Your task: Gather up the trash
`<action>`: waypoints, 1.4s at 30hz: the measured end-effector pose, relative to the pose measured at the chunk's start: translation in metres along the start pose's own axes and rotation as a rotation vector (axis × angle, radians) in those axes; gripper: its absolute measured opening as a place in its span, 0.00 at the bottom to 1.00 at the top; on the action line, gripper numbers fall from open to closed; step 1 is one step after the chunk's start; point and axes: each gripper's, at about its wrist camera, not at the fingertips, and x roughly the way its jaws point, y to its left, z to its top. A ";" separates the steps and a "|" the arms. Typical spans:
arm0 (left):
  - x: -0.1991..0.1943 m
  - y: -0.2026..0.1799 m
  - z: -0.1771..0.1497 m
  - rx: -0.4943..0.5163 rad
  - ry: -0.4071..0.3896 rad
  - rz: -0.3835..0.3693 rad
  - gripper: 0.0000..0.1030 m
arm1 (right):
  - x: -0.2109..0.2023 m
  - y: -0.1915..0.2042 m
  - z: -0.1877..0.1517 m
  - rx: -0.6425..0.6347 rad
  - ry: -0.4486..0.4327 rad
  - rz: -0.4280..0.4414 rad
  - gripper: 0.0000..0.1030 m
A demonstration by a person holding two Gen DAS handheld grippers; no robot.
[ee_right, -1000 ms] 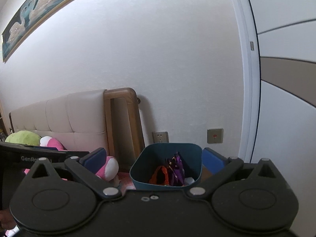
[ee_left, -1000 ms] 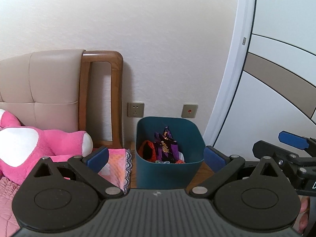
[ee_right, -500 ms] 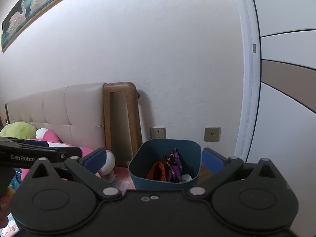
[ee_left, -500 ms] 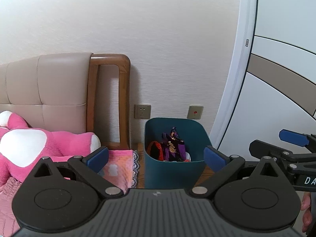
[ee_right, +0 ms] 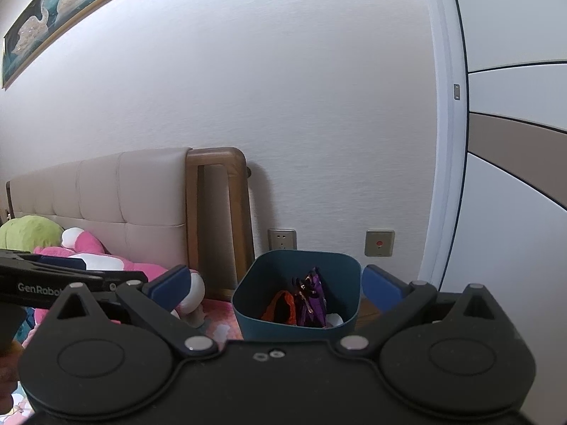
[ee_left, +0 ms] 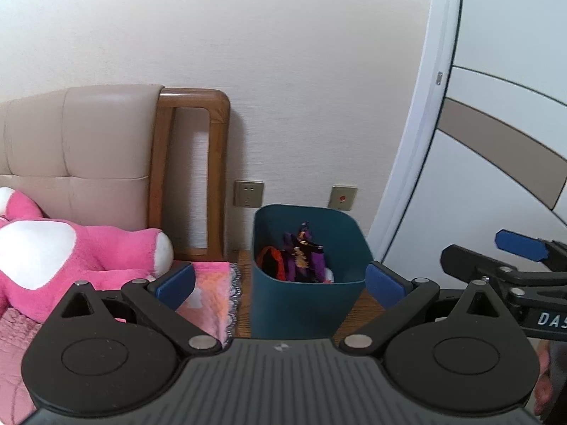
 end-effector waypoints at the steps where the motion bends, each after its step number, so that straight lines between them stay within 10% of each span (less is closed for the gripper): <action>1: 0.000 0.001 0.000 -0.002 -0.001 -0.010 1.00 | 0.000 0.000 0.000 0.000 0.000 -0.002 1.00; 42: -0.007 -0.018 -0.005 0.051 -0.038 -0.014 1.00 | -0.013 0.012 -0.002 0.022 -0.024 -0.066 1.00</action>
